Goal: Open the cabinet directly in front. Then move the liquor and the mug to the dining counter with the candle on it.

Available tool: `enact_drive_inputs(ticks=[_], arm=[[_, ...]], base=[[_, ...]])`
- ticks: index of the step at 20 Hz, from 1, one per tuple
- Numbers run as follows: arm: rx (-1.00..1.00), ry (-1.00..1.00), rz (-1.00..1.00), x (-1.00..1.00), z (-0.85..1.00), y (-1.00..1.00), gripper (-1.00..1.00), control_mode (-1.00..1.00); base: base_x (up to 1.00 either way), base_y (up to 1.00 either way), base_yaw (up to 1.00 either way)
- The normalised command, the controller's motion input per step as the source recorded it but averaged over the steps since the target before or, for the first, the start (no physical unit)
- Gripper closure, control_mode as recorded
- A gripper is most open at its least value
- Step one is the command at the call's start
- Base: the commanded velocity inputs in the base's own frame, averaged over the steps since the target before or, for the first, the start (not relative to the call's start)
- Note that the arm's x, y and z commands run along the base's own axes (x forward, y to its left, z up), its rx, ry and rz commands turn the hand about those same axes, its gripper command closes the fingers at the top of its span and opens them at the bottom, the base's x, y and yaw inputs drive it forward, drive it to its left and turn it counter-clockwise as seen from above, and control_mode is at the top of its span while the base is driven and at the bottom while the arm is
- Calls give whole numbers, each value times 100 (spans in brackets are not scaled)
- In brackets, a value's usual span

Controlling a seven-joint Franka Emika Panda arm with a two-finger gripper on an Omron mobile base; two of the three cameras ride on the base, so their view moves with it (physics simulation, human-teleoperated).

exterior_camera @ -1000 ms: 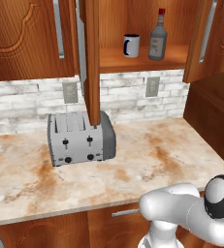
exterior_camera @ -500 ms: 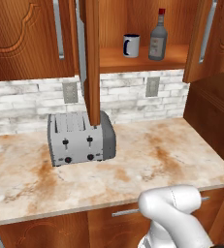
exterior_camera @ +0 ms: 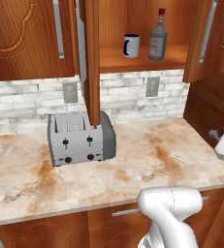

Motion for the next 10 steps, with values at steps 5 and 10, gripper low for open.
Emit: enact_drive_inputs(ticks=[5, 10], arm=[[-22, -26, -25, 33, 44, 73, -100, -100], [-2, 7, -6, 99, 5, 4, -100, -100]], base=[[0, 0, 0], [0, 0, 0]])
